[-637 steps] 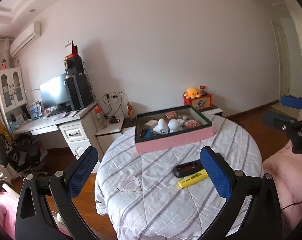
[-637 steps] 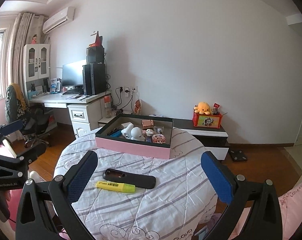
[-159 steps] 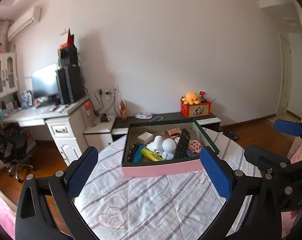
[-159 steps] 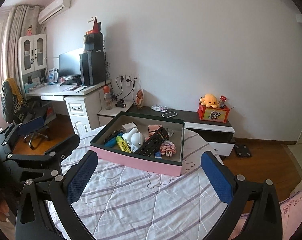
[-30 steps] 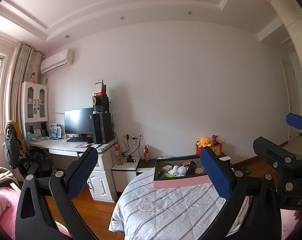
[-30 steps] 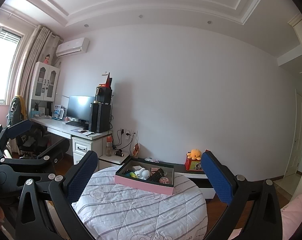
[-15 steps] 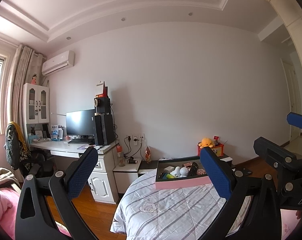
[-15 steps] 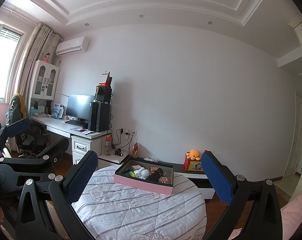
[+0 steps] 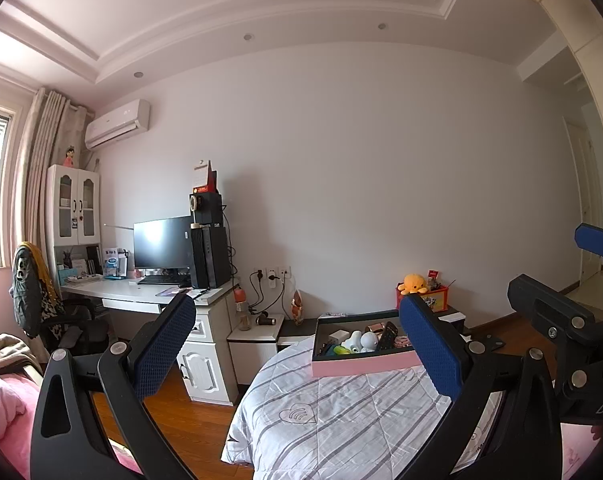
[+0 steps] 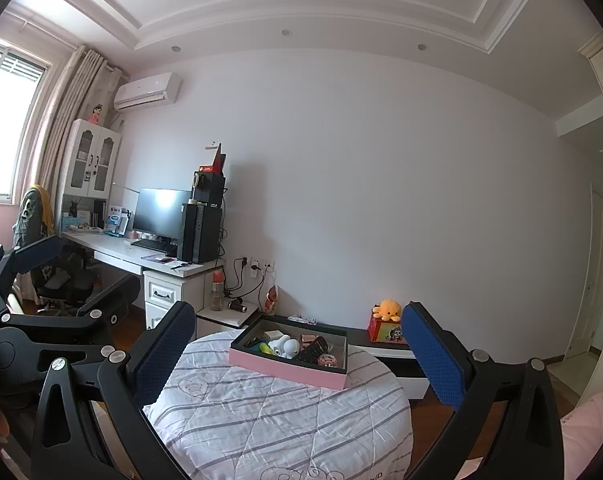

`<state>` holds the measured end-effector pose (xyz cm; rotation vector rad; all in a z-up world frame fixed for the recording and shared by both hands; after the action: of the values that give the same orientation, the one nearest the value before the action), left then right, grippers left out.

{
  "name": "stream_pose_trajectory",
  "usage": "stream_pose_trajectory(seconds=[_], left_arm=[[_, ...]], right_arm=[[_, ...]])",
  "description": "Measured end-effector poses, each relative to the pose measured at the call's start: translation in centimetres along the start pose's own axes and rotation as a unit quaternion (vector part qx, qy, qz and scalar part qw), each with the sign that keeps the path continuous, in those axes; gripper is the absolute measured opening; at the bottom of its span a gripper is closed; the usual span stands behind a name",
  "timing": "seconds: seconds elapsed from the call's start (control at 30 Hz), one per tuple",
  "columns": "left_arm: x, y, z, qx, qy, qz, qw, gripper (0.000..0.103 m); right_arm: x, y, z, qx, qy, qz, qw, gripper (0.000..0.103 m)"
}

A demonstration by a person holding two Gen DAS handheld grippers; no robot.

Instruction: Organize rigid objects

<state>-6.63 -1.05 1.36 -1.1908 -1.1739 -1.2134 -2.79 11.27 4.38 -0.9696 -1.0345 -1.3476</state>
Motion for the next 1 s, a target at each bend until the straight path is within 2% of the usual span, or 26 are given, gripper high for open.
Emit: stream_pose_trajectory(seconds=[1.0], left_arm=[[0.0, -0.27, 0.01, 0.008, -0.007, -0.004, 0.9999, 0.103]], right_arm=[[0.34, -0.17, -0.06, -0.003, 0.008, -0.005, 1.0, 0.103]])
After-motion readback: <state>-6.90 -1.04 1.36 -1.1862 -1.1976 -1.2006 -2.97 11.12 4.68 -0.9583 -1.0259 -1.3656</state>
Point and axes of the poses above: each gripper's, at about its wrist camera, not at the fingertips, and y roughly against the way its jaws point, z to its right, x to its top, the point moved 3 cm from there along -y, roughly the way its jaws point, and after that the axes turned 7 degrees about y, right-handed, at the moved point
